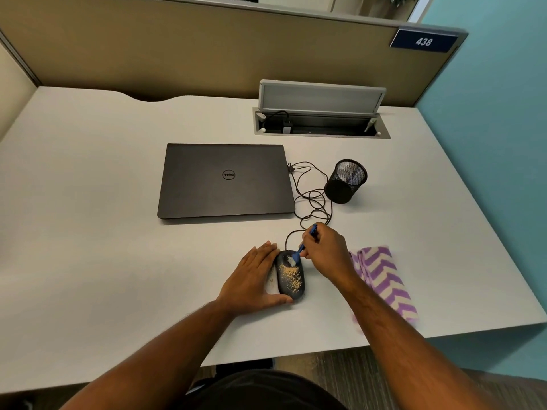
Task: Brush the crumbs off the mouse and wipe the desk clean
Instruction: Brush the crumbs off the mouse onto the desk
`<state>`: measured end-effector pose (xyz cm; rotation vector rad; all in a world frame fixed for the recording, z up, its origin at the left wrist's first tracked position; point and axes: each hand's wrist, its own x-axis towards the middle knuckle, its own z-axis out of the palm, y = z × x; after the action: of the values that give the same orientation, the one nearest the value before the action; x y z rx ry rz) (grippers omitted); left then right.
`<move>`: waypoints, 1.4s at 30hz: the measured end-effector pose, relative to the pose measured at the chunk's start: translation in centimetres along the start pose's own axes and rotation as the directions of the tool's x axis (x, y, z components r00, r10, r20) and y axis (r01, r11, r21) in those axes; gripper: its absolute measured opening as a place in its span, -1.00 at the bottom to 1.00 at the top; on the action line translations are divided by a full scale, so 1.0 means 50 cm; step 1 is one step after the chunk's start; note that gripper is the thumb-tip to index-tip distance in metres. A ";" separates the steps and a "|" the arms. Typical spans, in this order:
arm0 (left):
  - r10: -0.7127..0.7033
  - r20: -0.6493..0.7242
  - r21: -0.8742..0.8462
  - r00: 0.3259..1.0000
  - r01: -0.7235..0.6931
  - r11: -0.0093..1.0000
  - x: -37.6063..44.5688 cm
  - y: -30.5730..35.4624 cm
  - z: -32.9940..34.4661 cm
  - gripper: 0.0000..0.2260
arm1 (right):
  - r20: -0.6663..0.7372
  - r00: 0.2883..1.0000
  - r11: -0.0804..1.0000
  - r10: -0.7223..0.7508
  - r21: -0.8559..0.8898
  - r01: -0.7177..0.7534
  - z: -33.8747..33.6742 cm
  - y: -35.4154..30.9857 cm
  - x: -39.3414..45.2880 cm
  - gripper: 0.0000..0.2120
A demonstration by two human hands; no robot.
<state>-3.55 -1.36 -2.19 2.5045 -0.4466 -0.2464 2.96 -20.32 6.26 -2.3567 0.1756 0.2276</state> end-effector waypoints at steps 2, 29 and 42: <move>-0.003 0.003 0.001 1.000 0.003 1.000 0.000 0.000 -0.001 0.04 | -0.036 0.999 0.998 0.022 0.054 -0.020 -0.002 -0.001 0.002 -0.84; -0.008 -0.004 0.020 1.000 0.008 1.000 -0.001 0.008 -0.004 0.04 | 0.277 0.954 0.984 -0.112 -0.101 0.144 -0.009 -0.016 -0.016 -0.79; -0.023 0.003 0.009 1.000 0.022 1.000 0.000 0.008 -0.003 0.04 | 0.279 0.947 0.987 -0.161 0.024 0.161 -0.053 0.049 -0.048 -0.93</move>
<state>-3.63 -1.58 -1.84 2.5198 -0.4218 -0.2569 0.46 -23.78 7.00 -2.2934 -0.1535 0.4763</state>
